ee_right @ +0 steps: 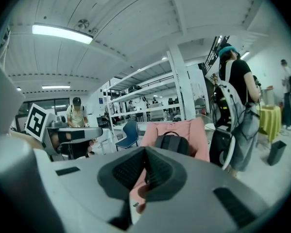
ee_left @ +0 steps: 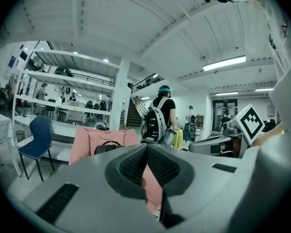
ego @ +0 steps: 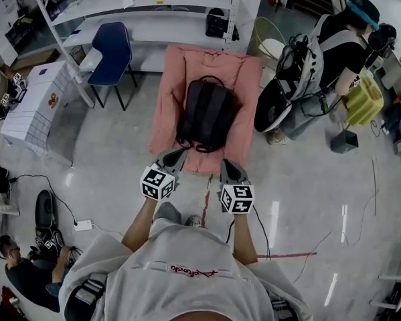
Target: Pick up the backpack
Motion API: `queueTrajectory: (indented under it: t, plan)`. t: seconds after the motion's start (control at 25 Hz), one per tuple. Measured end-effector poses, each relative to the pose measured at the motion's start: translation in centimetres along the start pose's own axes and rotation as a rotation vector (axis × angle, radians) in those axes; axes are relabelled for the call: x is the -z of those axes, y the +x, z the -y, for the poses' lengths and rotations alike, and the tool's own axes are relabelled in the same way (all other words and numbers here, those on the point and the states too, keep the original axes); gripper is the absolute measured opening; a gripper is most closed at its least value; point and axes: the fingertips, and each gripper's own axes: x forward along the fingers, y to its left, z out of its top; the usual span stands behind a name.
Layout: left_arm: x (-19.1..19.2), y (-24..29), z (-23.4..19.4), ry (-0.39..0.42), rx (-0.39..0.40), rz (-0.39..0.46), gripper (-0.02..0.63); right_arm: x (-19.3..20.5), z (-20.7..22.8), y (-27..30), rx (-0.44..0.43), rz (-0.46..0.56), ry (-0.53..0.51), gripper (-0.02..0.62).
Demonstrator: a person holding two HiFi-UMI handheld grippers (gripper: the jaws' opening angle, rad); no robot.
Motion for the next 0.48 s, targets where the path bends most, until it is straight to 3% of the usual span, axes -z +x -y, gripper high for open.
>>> queueTrajectory:
  t: [0.48]
  plan:
    - [-0.7,3.7,-4.3,-0.017,-0.019,0.04,0.011,-0.9,1.6,5.1,-0.009,-0.018,-0.002,0.018]
